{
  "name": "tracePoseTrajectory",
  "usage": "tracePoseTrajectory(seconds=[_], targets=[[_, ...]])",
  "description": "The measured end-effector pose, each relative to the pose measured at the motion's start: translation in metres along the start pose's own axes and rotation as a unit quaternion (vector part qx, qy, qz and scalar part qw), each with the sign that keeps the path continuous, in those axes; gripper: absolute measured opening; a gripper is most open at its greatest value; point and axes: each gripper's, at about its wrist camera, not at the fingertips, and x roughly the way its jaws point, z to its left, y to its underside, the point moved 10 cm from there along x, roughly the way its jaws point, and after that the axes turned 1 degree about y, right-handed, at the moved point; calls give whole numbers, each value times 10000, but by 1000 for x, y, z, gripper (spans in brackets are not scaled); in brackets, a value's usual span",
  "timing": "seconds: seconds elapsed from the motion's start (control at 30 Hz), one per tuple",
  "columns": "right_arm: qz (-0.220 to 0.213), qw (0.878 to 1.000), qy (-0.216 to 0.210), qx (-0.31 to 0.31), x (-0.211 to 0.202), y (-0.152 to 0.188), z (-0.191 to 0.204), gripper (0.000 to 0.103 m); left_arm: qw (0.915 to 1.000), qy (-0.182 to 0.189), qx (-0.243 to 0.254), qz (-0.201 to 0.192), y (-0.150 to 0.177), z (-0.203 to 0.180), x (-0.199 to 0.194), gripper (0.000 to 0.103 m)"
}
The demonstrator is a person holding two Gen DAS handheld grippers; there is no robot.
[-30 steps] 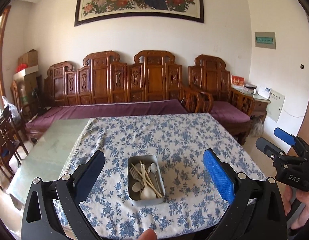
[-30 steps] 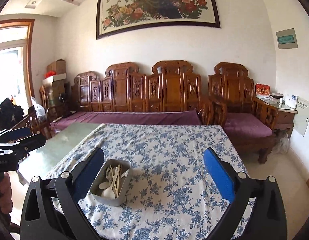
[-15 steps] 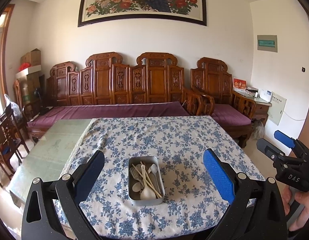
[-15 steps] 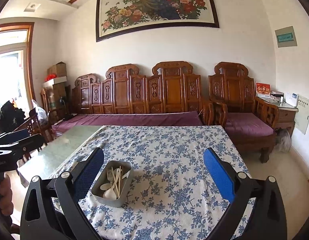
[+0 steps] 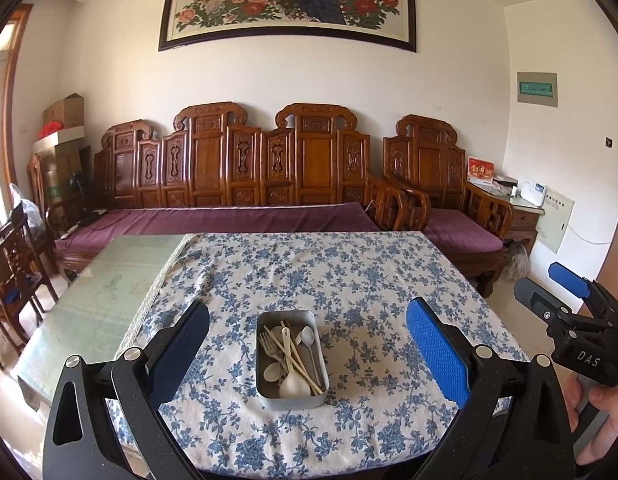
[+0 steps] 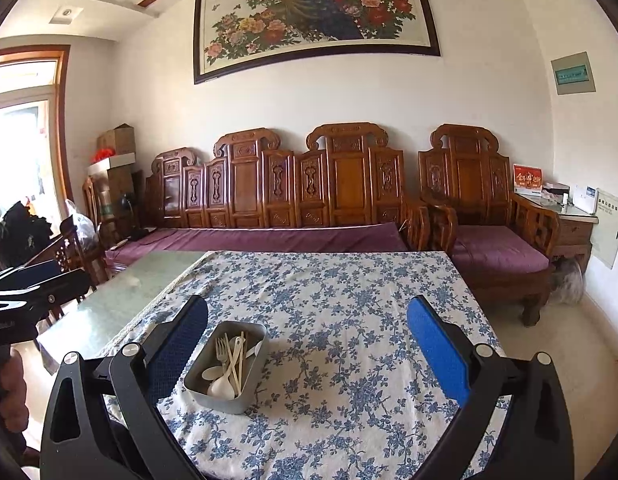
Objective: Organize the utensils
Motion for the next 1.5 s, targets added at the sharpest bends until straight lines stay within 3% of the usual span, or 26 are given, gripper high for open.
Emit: tracePoseTrajectory(seconds=[1.5], targets=[[39, 10000, -42, -5, 5, 2, 1, 100, 10000, -23, 29, 19, 5, -1, 0, 95]])
